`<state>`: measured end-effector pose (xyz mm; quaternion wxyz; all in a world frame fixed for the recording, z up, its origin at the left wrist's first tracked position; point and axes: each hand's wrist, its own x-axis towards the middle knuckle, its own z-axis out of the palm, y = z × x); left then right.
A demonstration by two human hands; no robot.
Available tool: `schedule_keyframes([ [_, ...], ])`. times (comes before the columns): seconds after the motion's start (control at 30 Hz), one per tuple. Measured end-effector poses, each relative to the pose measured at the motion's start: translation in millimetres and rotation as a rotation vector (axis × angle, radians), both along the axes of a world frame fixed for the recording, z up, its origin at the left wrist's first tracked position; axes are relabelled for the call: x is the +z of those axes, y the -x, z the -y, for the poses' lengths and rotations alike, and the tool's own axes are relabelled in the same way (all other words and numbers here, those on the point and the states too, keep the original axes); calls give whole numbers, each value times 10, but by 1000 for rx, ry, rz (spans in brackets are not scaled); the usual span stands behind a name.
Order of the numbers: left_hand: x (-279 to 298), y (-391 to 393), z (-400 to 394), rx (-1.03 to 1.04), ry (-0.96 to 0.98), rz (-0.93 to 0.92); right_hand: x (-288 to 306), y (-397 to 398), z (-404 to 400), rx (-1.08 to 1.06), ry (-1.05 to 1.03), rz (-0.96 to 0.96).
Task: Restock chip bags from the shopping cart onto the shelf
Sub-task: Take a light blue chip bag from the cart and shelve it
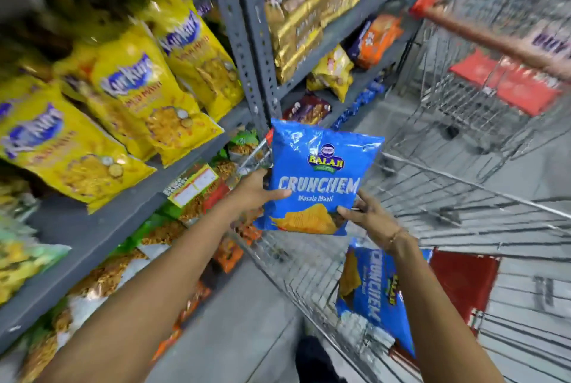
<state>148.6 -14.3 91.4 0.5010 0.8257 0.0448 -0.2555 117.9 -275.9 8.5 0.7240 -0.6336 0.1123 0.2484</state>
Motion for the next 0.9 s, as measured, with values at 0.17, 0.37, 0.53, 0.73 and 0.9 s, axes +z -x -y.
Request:
schedule_keyframes([
  [0.17,1282,215,-197,81,132,285,1278,-81,-161,91,-108,281],
  [0.37,2576,703,-693,201,175,627,2700,-73,-661,277,-123,572],
  [0.53,3328,1153,-1212,332,230,789,3661,-76,-1247,360,-246,807],
  [0.73,3925,1719,-1906,498,185,975,4521,21,-2231,422,-366,933],
  [0.9,4240,2132,-2593,686,78,1038,4936,63,-3156,517,-395,944],
])
